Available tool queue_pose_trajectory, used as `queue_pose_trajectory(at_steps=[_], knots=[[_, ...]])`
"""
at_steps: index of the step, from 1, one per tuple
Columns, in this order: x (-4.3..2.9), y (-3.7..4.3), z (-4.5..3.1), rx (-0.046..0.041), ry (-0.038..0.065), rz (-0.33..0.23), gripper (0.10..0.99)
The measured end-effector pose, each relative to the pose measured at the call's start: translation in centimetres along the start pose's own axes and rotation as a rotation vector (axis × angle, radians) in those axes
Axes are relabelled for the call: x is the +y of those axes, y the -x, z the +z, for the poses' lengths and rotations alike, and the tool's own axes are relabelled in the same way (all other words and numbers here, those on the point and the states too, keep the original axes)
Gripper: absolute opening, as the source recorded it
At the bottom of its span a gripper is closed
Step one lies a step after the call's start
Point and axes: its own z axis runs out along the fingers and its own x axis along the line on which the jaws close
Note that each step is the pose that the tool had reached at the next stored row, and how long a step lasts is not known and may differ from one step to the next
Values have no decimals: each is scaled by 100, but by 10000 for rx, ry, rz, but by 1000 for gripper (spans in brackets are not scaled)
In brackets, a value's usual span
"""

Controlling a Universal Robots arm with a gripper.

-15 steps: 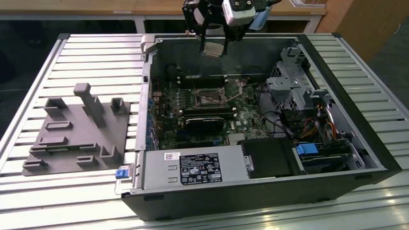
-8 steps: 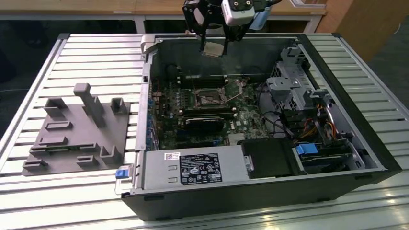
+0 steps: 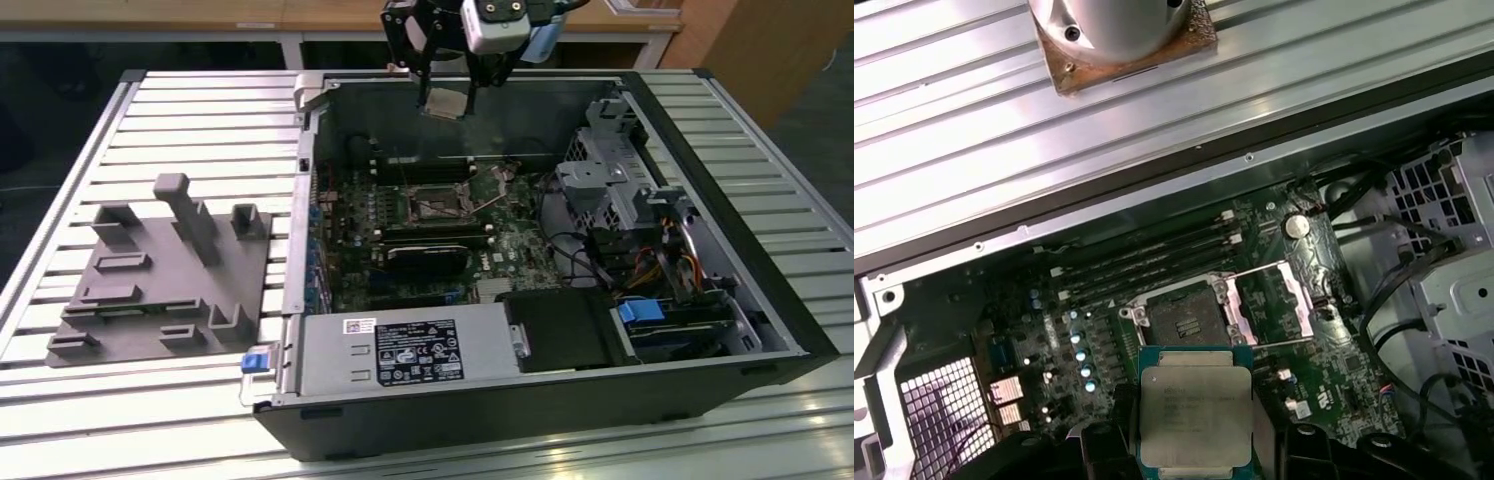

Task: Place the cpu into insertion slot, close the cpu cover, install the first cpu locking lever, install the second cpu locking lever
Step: 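Place the cpu into insertion slot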

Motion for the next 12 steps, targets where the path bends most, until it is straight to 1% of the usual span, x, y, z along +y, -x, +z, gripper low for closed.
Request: queue_pose_trajectory(at_steps=[12], knots=[[0, 0, 1, -31, 8, 350, 537]])
